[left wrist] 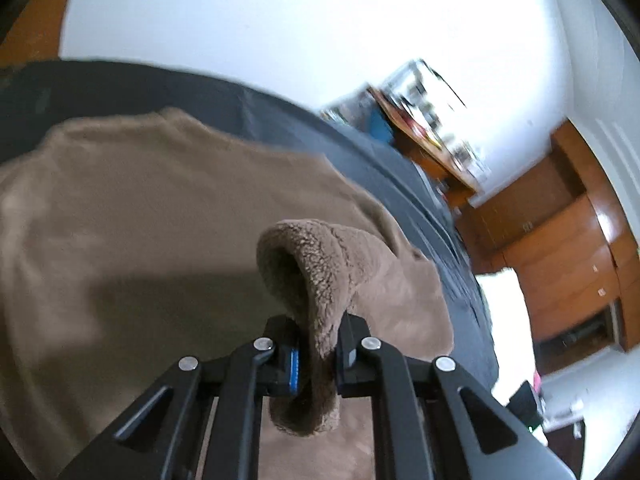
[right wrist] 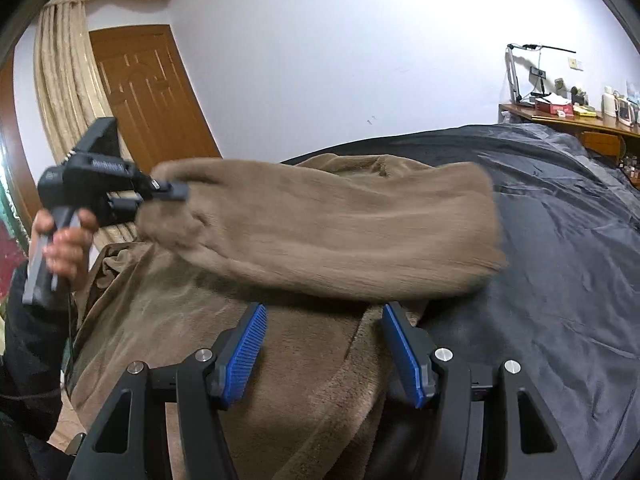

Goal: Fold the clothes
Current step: 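Lay the sleeve across the sweater body and open the left gripper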

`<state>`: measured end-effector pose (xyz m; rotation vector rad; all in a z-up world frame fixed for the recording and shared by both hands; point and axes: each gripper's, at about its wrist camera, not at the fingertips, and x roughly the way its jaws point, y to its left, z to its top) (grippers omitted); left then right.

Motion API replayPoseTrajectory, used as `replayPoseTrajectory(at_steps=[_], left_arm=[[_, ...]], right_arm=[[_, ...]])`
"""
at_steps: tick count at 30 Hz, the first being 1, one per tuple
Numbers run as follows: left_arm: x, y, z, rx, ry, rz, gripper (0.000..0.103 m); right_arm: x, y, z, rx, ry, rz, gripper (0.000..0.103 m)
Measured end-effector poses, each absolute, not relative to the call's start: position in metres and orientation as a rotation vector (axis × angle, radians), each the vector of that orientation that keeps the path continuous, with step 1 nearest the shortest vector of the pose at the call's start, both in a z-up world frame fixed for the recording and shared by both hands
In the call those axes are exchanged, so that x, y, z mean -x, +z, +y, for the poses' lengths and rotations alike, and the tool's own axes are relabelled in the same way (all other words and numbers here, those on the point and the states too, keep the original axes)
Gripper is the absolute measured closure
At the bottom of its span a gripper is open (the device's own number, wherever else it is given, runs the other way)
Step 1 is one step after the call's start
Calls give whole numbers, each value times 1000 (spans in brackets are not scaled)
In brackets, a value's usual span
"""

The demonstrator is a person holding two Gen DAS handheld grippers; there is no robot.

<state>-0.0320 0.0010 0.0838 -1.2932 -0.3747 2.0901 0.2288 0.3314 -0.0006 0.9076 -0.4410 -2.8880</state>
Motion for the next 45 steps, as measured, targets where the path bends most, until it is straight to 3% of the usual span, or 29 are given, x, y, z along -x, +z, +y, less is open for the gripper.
replayPoseTrajectory(at_steps=[9, 14, 18, 22, 26, 28, 31, 33, 35, 40, 45], left_arm=[[48, 65, -42, 1404, 2187, -341, 89], [54, 44, -25, 1445, 2197, -318, 89], [64, 30, -26, 1456, 2204, -340, 89], [71, 22, -33, 1455, 2210, -368, 88], [79, 11, -40, 1487, 2233, -370, 80], [84, 3, -43, 1520, 2264, -354, 71], [85, 2, -45, 1512, 2263, -359, 67], [83, 6, -50, 1499, 2291, -370, 49], [81, 10, -55, 1484, 2316, -384, 42], [70, 32, -67, 1331, 2326, -485, 41], [60, 42, -61, 1201, 2200, -563, 24]], right_arm=[[-226, 3, 337, -937, -2910, -454, 41], [-206, 22, 325, -922, -2900, -372, 41], [-173, 39, 307, -923, -2876, -286, 35], [-135, 30, 295, -1095, -2894, -114, 35], [-114, -5, 301, -1368, -2820, -65, 34], [-118, -7, 299, -1342, -2826, -21, 34], [-122, -8, 297, -1331, -2833, 10, 33], [-123, -8, 295, -1339, -2836, 29, 32], [-122, -9, 294, -1345, -2838, 45, 31], [-119, -10, 293, -1350, -2832, 45, 29], [-117, -10, 291, -1354, -2828, 54, 27]])
